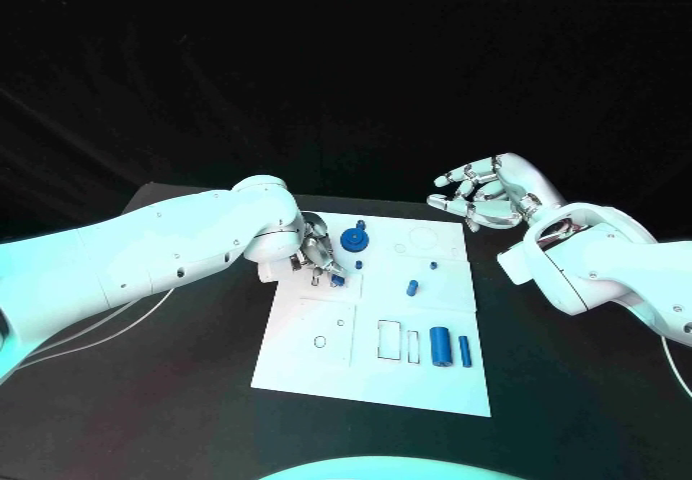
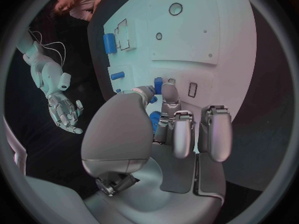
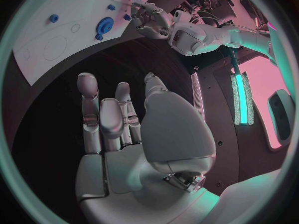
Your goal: Assemble the parts on the task board
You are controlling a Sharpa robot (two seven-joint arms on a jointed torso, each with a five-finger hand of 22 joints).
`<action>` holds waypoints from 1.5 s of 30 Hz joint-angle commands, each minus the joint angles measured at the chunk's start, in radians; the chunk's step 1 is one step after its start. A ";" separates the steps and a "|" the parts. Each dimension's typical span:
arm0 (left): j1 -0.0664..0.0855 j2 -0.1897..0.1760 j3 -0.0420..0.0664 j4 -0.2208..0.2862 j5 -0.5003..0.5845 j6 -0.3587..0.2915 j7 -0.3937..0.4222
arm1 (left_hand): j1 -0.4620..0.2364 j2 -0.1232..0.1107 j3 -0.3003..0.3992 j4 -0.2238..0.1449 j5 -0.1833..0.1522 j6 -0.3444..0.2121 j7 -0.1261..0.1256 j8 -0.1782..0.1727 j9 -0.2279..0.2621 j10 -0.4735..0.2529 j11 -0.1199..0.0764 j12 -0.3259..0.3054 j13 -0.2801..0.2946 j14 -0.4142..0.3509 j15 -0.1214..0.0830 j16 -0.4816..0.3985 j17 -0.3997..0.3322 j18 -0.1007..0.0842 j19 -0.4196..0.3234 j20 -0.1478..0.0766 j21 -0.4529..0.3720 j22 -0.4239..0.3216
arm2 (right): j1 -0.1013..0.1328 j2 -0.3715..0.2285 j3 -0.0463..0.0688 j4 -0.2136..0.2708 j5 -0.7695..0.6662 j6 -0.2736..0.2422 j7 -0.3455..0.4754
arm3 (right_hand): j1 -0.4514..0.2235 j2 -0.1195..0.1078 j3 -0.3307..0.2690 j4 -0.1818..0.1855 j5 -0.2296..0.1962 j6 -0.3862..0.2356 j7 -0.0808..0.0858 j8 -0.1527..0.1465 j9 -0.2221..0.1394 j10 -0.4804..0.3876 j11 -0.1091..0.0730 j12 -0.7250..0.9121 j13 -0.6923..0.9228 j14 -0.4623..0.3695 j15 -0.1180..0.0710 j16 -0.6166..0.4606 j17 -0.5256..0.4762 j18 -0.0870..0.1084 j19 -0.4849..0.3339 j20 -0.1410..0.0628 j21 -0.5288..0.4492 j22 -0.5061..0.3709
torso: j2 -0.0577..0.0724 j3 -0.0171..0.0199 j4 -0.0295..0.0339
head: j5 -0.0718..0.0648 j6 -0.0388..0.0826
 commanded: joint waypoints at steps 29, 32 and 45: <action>-0.032 -0.058 0.000 0.102 -0.196 -0.134 0.067 | -0.034 -0.036 0.245 -0.252 -0.005 0.015 -0.005 0.014 0.021 0.031 -0.007 0.007 0.002 0.096 -0.003 0.025 0.236 -0.021 0.060 -0.004 0.034 0.197 | -0.003 -0.002 0.000 0.000 -0.041 0.011 0.008 | 0.001 0.010 0.004 -0.004 0.004 -0.007 0.000 0.003 0.002 -0.007 0.003 -0.003 -0.001 -0.007 0.001 -0.003 -0.001 0.013 -0.003 0.002 -0.006 -0.001 | 0.002 -0.0002 0.0019 | 0.002 -0.002; -0.038 -0.053 0.000 0.095 -0.196 -0.132 0.060 | -0.034 -0.036 0.245 -0.252 -0.005 0.015 -0.005 0.014 0.021 0.031 -0.007 0.007 0.002 0.096 -0.003 0.025 0.236 -0.021 0.060 -0.004 0.034 0.197 | -0.003 -0.002 0.000 0.000 -0.043 0.011 0.007 | 0.001 0.010 0.004 -0.004 0.004 -0.007 0.000 0.003 0.002 -0.007 0.003 -0.003 -0.001 -0.007 0.001 -0.003 -0.001 0.013 -0.003 0.002 -0.006 -0.001 | 0.002 -0.0003 0.0008 | 0.002 -0.002; -0.049 -0.043 0.000 0.081 -0.191 -0.106 0.036 | -0.040 -0.039 0.245 -0.253 -0.005 0.017 -0.007 0.015 0.022 0.037 -0.008 0.010 0.006 0.097 -0.003 0.027 0.239 -0.022 0.062 -0.004 0.035 0.199 | -0.003 -0.004 0.000 0.002 -0.042 0.012 0.006 | 0.003 0.012 0.006 -0.004 0.009 -0.006 -0.001 0.004 0.002 -0.007 0.002 -0.003 -0.004 -0.006 0.000 -0.004 -0.001 0.013 -0.003 0.001 -0.010 -0.003 | 0.002 -0.0002 0.0023 | 0.001 -0.009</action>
